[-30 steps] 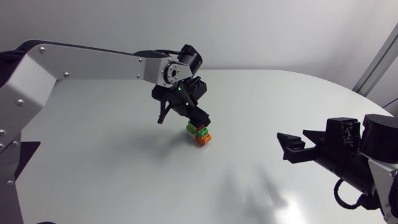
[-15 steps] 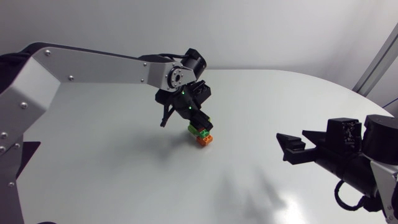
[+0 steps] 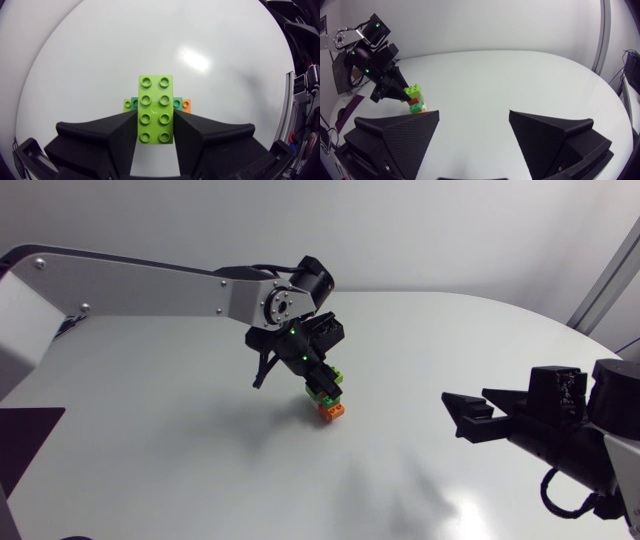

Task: Separate the duplo bricks

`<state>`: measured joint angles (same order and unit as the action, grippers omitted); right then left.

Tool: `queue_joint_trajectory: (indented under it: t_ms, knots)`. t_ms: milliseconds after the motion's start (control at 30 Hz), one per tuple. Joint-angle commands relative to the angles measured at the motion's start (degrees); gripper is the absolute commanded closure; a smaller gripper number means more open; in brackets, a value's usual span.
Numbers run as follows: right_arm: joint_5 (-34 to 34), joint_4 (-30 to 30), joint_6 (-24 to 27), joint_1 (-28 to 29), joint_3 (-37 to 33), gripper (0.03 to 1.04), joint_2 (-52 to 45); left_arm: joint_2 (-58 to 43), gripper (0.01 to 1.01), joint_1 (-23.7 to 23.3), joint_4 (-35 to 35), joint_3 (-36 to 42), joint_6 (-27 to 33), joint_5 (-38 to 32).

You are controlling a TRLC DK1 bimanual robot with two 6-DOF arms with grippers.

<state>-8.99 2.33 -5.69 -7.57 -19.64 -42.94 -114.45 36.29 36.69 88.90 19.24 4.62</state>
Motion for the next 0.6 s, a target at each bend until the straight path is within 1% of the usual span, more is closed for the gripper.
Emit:
queue_joint_trajectory:
  t_ms: [0,67,200,300,333,400,500,533,567]
  knots:
    - [-1.8,-2.0,-2.7,-0.2,-3.2,0.06,-0.4,3.4,0.713,0.0,0.0,-1.7,2.9,1.4]
    - [-4.1,-4.0,-2.8,-0.1,-5.0,0.06,-1.0,5.1,0.713,-0.4,0.0,-2.6,5.0,3.9]
    - [-8.5,-7.0,-3.5,0.4,-8.7,0.06,-3.6,7.7,0.711,-1.2,0.0,-3.9,8.7,6.7]
    - [-13.1,-8.3,-3.5,1.4,-11.4,0.06,-7.8,7.8,0.711,-2.2,0.0,-3.1,8.7,7.3]
    - [-14.4,-9.4,-3.5,1.7,-13.0,0.06,-10.3,7.4,0.711,-2.9,0.1,-1.8,7.4,8.2]
    - [-16.6,-11.5,-3.5,2.4,-15.5,0.06,-14.6,6.0,0.711,-4.1,3.0,1.7,3.5,12.0]
    - [-19.5,-14.2,-2.9,2.1,-18.1,0.06,-18.4,5.0,0.71,-4.1,5.7,5.5,-1.3,13.6]
    - [-19.5,-15.4,-2.0,1.5,-19.0,0.06,-19.1,4.5,0.71,-4.2,6.3,6.8,-2.9,14.0]
    - [-18.9,-17.8,0.1,0.8,-20.4,0.06,-19.6,4.0,0.71,-4.2,7.3,8.2,-3.4,14.5]
